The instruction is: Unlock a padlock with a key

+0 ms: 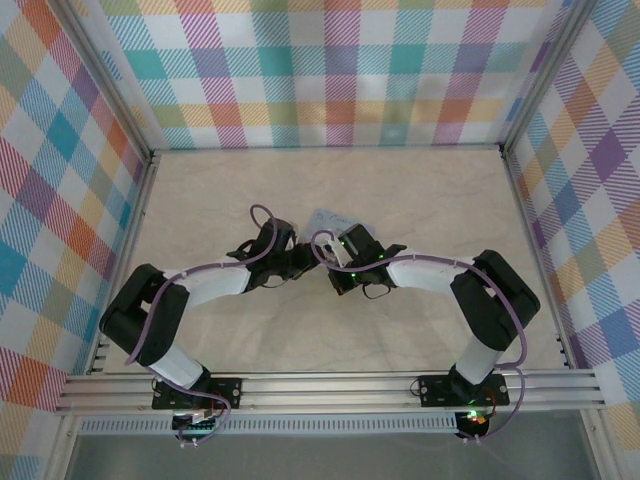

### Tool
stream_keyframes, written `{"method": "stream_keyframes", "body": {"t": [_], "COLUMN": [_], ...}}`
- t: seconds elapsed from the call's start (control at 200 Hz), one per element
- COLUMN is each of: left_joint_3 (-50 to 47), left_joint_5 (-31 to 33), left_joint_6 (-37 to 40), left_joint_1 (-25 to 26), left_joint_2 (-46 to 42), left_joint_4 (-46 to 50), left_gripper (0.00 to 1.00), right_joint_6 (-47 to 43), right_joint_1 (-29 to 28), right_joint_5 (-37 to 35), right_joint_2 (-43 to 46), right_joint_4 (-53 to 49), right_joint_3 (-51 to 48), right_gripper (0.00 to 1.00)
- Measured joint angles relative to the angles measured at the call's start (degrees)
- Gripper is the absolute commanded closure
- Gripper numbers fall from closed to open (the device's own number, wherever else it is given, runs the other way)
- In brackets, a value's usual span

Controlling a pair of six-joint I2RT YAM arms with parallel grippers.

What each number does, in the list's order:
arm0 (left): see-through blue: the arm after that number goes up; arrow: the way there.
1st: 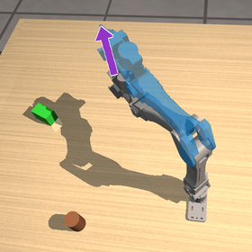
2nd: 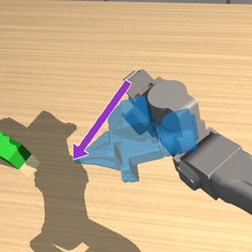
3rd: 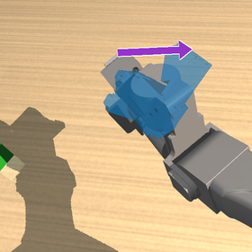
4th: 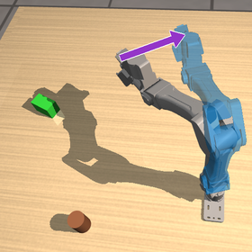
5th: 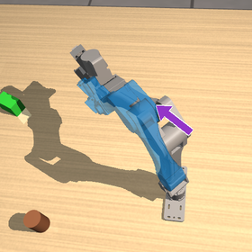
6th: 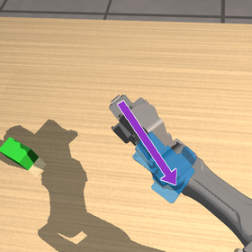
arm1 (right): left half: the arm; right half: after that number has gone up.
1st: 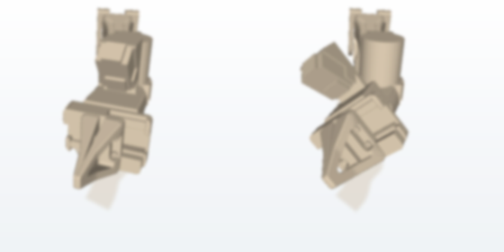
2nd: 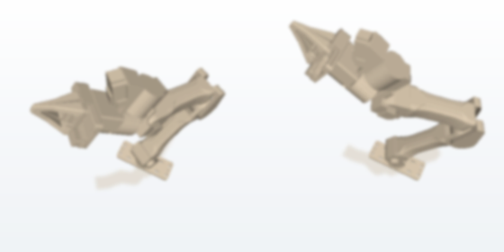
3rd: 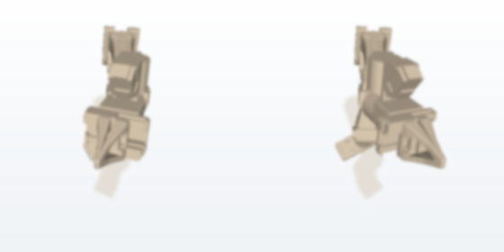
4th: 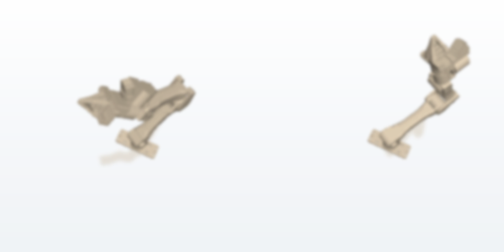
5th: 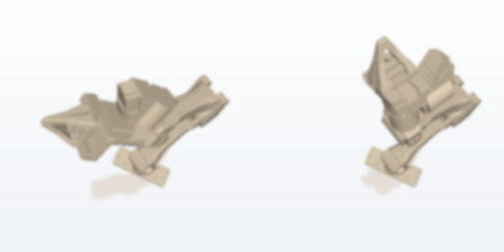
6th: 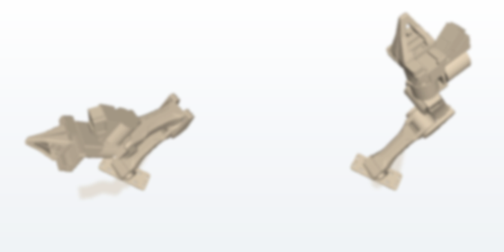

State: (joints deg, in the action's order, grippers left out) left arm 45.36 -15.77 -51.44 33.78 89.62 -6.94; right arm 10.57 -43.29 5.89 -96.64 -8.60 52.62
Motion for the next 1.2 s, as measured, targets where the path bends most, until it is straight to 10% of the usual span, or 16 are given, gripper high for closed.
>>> {"method": "stream_keyframes", "body": {"t": [0.95,1.2], "left_joint_3": [1.57,1.73], "left_joint_5": [-5.2,-5.66], "left_joint_6": [-1.25,-2.49], "left_joint_1": [3.76,4.35], "left_joint_2": [7.63,9.46], "left_joint_4": [-4.15,-6.45], "left_gripper": [0.57,0.74], "right_joint_6": [-1.44,-2.78], "right_joint_1": [-1.97,-4.76], "right_joint_5": [-4.9,-10.1], "right_joint_2": [3.63,3.63], "right_joint_4": [-1.77,-0.31], "right_joint_3": [-1.68,-2.43], "right_gripper": [0.93,0.87]}}
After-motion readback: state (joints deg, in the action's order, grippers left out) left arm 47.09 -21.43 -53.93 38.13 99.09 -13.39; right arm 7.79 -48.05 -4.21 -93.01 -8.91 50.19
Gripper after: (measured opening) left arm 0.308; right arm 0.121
